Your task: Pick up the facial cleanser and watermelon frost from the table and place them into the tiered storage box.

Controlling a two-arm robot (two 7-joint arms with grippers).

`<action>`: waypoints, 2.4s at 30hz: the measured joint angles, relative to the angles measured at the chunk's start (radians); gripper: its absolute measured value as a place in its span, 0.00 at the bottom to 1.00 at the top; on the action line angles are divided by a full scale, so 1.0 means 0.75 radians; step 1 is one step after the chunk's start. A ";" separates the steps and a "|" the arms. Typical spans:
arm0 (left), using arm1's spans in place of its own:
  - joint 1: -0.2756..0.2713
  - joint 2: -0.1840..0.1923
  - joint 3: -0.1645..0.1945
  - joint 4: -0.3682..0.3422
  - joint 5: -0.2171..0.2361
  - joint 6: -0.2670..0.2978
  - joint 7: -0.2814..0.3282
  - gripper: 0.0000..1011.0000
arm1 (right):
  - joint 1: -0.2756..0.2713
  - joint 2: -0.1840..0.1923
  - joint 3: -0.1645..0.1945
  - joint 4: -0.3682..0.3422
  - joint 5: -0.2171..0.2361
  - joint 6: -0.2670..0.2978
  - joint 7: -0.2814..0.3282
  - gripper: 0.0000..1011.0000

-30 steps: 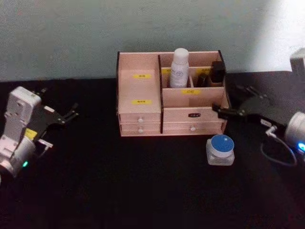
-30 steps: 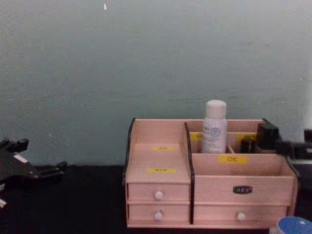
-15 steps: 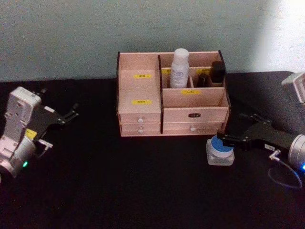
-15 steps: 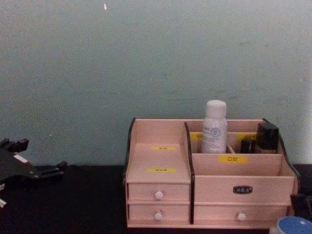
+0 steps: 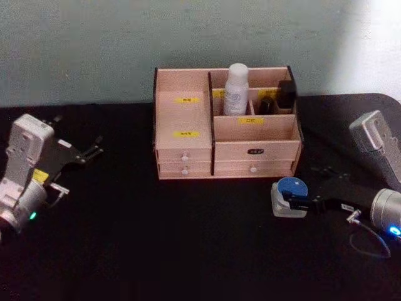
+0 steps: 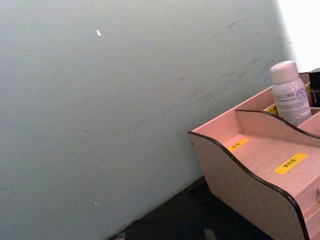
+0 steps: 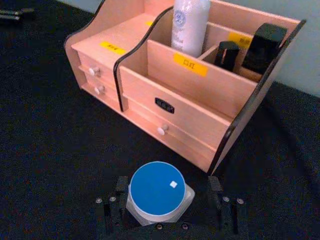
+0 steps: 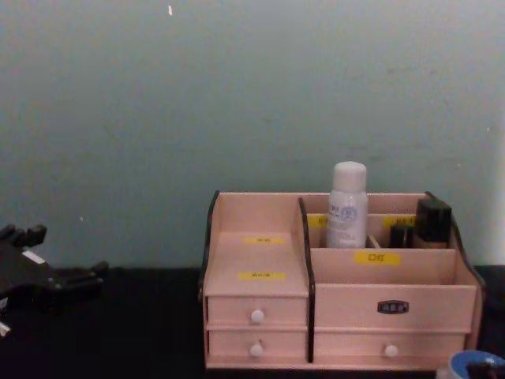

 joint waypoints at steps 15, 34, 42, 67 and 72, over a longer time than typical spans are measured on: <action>0.000 0.000 0.000 0.000 0.000 0.000 0.000 0.99 | 0.028 -0.011 -0.030 0.044 -0.020 0.026 0.044 0.99; 0.000 0.000 0.000 0.000 0.000 0.000 0.000 0.99 | 0.051 -0.017 -0.053 0.077 -0.023 0.024 0.079 0.99; 0.000 0.000 0.000 0.000 0.000 0.000 0.000 0.99 | 0.051 -0.018 -0.052 0.077 -0.023 0.024 0.077 0.99; 0.000 0.000 0.000 0.000 0.000 0.000 0.000 0.99 | 0.050 -0.018 -0.050 0.075 -0.021 0.025 0.073 0.70; 0.000 0.000 0.000 0.000 0.000 0.000 0.000 0.99 | 0.050 -0.018 -0.050 0.075 -0.021 0.025 0.073 0.70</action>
